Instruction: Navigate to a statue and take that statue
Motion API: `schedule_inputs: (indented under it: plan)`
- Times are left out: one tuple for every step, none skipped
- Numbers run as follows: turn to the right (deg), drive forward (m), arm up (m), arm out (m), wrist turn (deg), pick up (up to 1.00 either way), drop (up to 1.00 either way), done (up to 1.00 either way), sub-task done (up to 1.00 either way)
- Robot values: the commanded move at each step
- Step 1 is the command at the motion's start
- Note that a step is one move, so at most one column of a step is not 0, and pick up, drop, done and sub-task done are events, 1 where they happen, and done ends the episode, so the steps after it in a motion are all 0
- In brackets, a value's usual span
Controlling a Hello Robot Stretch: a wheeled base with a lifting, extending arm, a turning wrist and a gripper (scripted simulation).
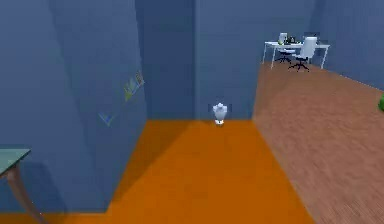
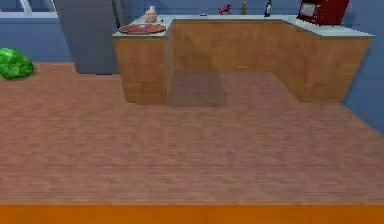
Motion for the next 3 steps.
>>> schedule_inputs:
  plan:
    - [-45.0, 0.00, 0.00, 0.00, 0.0, 0.00, 0.00, 0.00, 0.00]
    - [-45.0, 0.00, 0.00, 0.00, 0.0, 0.00, 0.00, 0.00, 0.00]
    - [-39.0, 0.00, 0.00, 0.00, 0.0, 0.00, 0.00, 0.00, 0.00]
